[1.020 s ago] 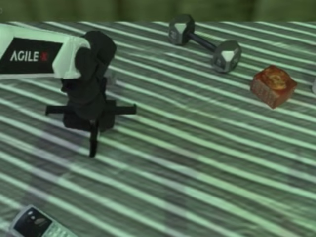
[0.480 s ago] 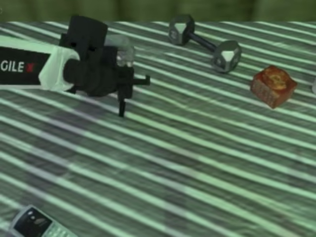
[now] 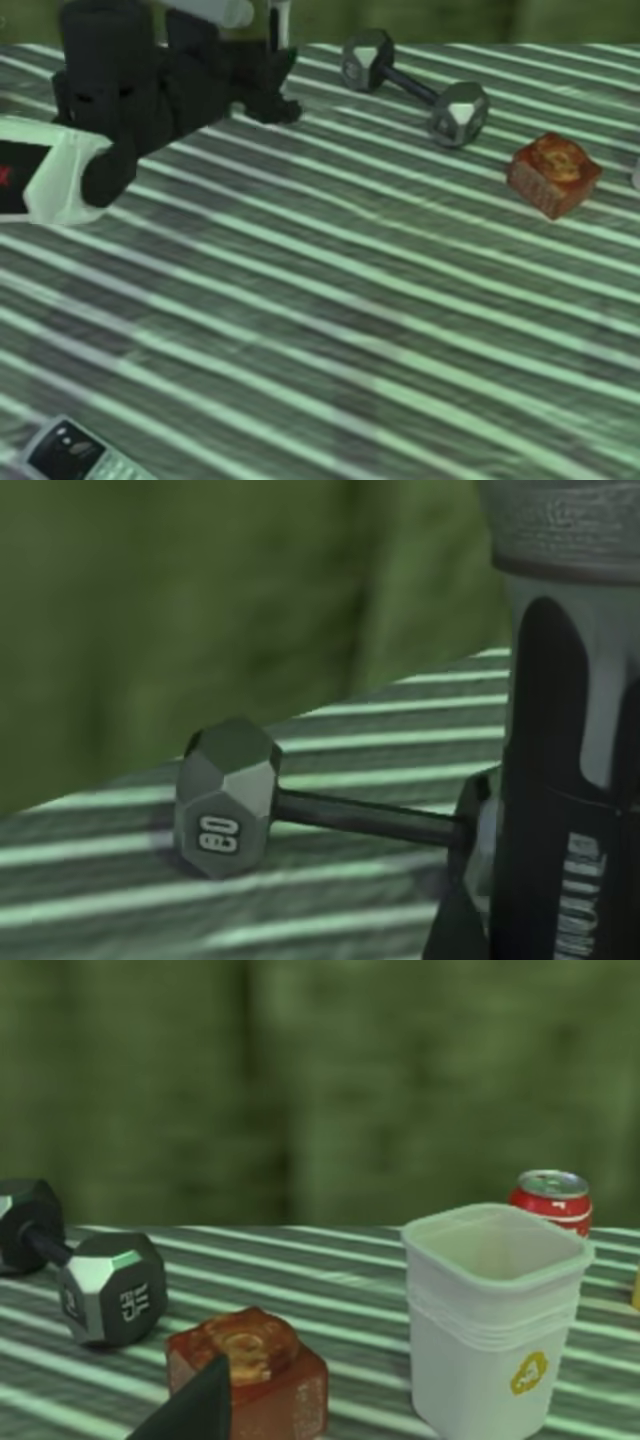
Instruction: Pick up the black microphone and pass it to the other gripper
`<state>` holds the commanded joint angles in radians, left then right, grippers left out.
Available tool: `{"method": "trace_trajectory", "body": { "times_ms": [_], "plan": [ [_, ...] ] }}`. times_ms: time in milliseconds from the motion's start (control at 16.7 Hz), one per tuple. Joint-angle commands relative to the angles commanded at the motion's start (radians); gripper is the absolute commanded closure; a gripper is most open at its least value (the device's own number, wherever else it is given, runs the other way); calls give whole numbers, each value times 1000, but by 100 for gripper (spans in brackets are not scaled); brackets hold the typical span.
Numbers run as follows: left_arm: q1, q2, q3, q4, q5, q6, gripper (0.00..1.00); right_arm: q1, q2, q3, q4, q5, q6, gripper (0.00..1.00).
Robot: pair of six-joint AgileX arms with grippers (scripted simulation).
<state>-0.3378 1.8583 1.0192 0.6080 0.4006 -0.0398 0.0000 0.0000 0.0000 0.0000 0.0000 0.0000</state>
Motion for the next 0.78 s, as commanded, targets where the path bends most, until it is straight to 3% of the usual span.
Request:
{"method": "trace_trajectory", "body": {
  "times_ms": [300,660,780],
  "plan": [
    [10,-84,-60,191,74,55,100,0,0,0,0,0,0,0],
    [2,-87,-59,195,71,57,100,0,0,0,0,0,0,0],
    [-31,-115,-77,192,37,57,100,0,0,0,0,0,0,0]
  ]
}}
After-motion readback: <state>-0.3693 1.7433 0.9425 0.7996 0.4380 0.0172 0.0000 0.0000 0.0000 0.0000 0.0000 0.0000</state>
